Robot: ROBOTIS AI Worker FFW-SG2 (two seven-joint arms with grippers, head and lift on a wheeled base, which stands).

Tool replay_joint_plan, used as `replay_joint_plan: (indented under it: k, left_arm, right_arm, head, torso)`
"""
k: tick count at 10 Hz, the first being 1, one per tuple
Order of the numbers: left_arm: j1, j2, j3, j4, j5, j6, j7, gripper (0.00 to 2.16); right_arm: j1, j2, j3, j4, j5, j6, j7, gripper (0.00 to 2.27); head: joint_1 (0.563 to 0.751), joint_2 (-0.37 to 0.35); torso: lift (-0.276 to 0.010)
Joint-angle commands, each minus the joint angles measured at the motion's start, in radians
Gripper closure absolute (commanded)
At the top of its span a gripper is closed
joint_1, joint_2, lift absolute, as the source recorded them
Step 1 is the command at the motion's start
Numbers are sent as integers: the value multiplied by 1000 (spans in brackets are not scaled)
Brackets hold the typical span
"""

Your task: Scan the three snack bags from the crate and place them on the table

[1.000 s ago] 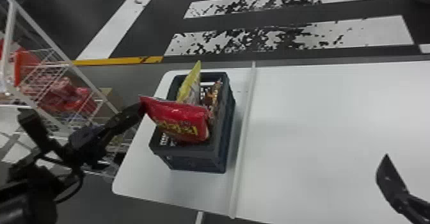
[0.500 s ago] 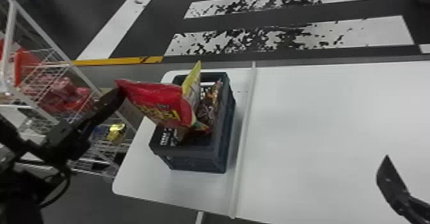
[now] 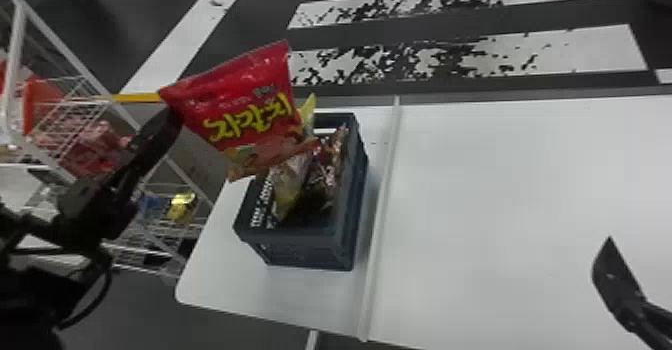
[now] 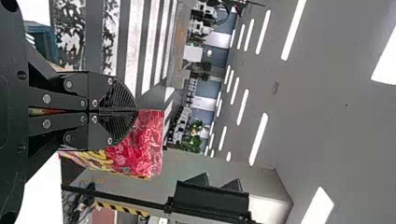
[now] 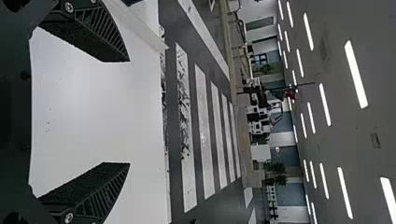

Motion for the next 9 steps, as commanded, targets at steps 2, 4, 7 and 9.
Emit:
replay_joint_plan:
  k: [2, 4, 7, 9]
  left_arm:
    - [1, -20, -83, -84, 6, 39, 60, 1744]
    - [1, -47, -182, -121, -11, 42, 109, 1744]
    - [-1, -93, -355, -137, -76, 39, 142, 1744]
    - [1, -93, -476, -120, -137, 39, 144, 1744]
  right_arm:
    - [-16, -5, -6, 7, -9, -1, -8, 90]
    - [-28, -6, -15, 10, -20, 2, -12, 90]
    - [-39, -6, -32, 12, -28, 2, -18, 90]
    - [-41, -6, -46, 18, -46, -14, -20, 90]
  head:
    - [695, 350]
    - [695, 304]
    - [695, 199]
    - [695, 131]
  torso:
    - [-62]
    - [-62]
    - [-62]
    - [-62]
